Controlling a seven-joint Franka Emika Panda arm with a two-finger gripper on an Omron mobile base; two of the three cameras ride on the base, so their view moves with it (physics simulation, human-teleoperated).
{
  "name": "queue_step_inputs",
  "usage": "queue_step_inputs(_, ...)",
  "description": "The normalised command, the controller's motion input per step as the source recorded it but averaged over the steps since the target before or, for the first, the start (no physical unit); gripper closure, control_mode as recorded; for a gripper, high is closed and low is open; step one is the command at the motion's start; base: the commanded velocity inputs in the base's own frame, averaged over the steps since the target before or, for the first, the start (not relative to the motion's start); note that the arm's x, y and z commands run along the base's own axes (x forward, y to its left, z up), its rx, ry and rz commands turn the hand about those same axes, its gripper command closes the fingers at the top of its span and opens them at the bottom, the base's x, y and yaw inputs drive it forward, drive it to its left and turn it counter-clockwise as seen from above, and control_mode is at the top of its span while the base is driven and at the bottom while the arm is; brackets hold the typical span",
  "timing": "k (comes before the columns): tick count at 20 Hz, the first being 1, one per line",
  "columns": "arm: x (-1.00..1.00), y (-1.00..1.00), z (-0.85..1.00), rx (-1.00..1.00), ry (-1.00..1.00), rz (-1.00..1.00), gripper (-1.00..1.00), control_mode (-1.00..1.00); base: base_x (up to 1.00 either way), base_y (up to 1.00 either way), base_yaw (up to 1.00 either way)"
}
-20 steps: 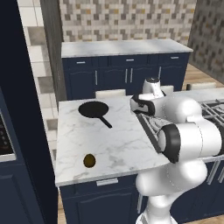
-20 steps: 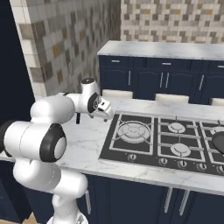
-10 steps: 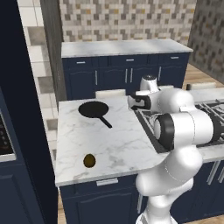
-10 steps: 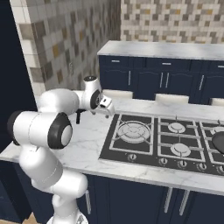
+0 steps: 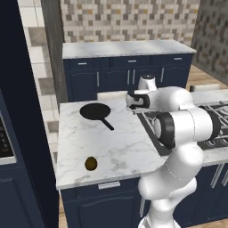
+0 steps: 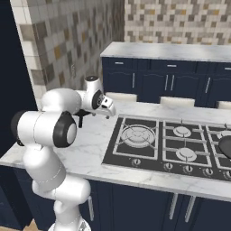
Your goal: Place both pans onto different burners. Then place the avocado and the fish on different pans.
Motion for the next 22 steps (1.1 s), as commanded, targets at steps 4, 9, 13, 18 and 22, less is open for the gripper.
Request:
queue_step_inputs(4, 0.0, 0.38, -0.02, 0.02, 0.0, 0.09, -1.0, -1.0, 0.0, 0.0, 0.0)
queue_step_inputs(9, 0.08, 0.41, 0.0, 0.0, 0.0, 0.07, -1.0, -1.0, 0.0, 0.0, 0.0)
queue_step_inputs(13, 0.08, 0.46, -0.03, 0.0, 0.0, 0.05, -1.0, -1.0, 0.0, 0.0, 0.0)
queue_step_inputs(18, 0.06, 0.42, -0.07, 0.0, 0.0, 0.02, -1.0, -1.0, 0.0, 0.0, 0.0)
queue_step_inputs(22, 0.02, 0.46, -0.21, 0.0, 0.0, 0.0, -1.0, -1.0, 0.0, 0.0, 0.0)
